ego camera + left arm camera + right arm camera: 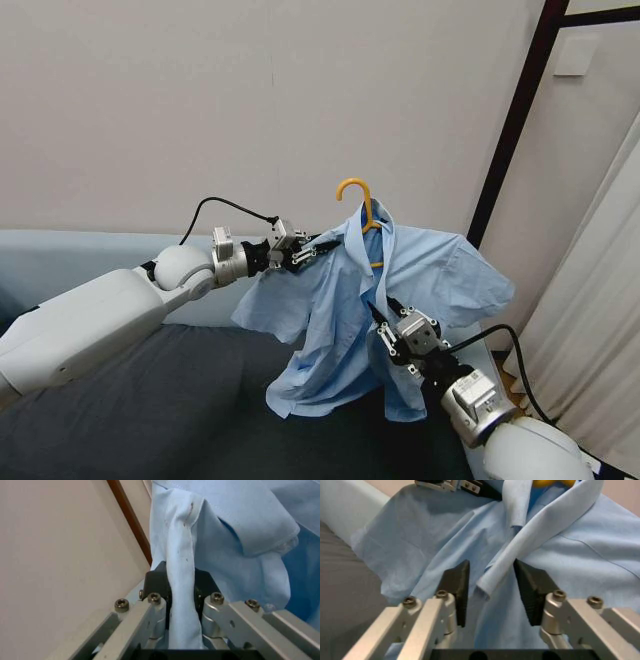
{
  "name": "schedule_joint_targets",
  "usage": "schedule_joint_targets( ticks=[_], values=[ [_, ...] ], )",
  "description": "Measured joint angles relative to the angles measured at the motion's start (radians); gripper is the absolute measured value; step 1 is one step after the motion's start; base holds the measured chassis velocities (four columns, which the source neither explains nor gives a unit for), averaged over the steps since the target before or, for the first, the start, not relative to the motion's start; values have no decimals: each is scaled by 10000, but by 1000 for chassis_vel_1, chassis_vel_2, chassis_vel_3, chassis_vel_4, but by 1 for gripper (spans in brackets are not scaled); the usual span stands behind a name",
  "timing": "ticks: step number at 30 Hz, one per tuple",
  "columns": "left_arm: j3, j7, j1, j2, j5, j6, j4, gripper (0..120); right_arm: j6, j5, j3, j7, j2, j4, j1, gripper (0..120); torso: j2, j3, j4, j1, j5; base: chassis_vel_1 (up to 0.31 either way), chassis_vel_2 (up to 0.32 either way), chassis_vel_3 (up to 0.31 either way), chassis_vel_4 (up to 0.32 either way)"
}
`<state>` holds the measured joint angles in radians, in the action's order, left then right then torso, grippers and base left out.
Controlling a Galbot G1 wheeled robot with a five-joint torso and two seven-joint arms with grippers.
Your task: Pick up the clothes from the sofa and hang them on the clothes hanger.
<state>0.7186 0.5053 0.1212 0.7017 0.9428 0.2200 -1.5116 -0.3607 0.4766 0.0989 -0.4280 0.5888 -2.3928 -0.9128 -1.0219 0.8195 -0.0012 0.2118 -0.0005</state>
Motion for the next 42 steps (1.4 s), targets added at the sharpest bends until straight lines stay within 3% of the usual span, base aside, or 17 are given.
schedule_joint_targets(
  ticks=[5, 10, 14, 15, 17, 21, 22, 25, 27, 29, 39, 42],
  values=[
    [-148, 139, -73, -23, -88, 138, 216, 7, -182, 2, -471, -408, -205, -411, -626, 59, 0, 0, 0, 0, -1, 0, 0, 0, 0],
    [-370, 698, -161, -126, -145, 464, 622, 7, -334, 1098, -1905, -755, -518, -623, -1392, 77, 0, 0, -1, 0, 2, 0, 0, 0, 0],
    [-723, 1341, -447, -267, -82, 860, 810, 7, 192, 2581, -4524, 1223, -1523, -521, -1843, 94, 0, 0, -1, 0, 0, 0, 0, 0, 0],
    [-723, 1341, -447, -267, -82, 860, 810, 7, 192, 2581, -4524, 1223, -1523, -521, -1843, 94, 0, 0, -1, 0, 0, 0, 0, 0, 0],
    [-887, 1672, -591, -379, -111, 1031, 761, 7, 165, 3831, -4959, 2202, -2270, -347, -1249, 99, 0, 0, -3, 0, -4, 0, 0, 0, 0],
    [-1074, 2026, -793, -518, -218, 1119, 455, 7, -56, 5415, -4634, 3463, -3230, 241, 453, 100, 0, 0, 9, 0, -1, 0, 0, 0, 0],
    [-1129, 2109, -880, -551, -285, 1124, 333, 7, -210, 5607, -4388, 3836, -3450, 462, 1023, 100, 0, 0, 2, 0, -5, 0, 0, 0, 0],
    [-1275, 2215, -1053, -594, -455, 1142, 162, 7, -442, 5819, -3467, 4250, -3744, 749, 2195, 100, 0, 1, 1, 0, -2, 0, 0, 0, 0],
    [-1407, 2343, -1229, -666, -727, 1185, -4, 7, -646, 6021, -2034, 4486, -3943, 1154, 3652, 100, 0, 0, -3, 0, 0, 0, 0, 0, 0],
    [-1450, 2487, -1322, -701, -979, 1249, -89, 7, -976, 6499, -1320, 4563, -4004, 1395, 4462, 100, 1, 1, 3, 0, 2, 0, 0, 0, 0],
    [-1388, 2873, -1379, -130, -1308, 1475, -141, 7, -2074, 7334, -1016, 5069, -4644, 1425, 4507, 100, 2, 1, -4, 0, 3, 0, 0, 0, 0],
    [-1351, 2945, -1351, 24, -1339, 1517, -91, 7, -2152, 7203, -1016, 5140, -4784, 1310, 4466, 95, 1, 0, -3, 0, 0, 0, 0, 0, 0]
  ],
)
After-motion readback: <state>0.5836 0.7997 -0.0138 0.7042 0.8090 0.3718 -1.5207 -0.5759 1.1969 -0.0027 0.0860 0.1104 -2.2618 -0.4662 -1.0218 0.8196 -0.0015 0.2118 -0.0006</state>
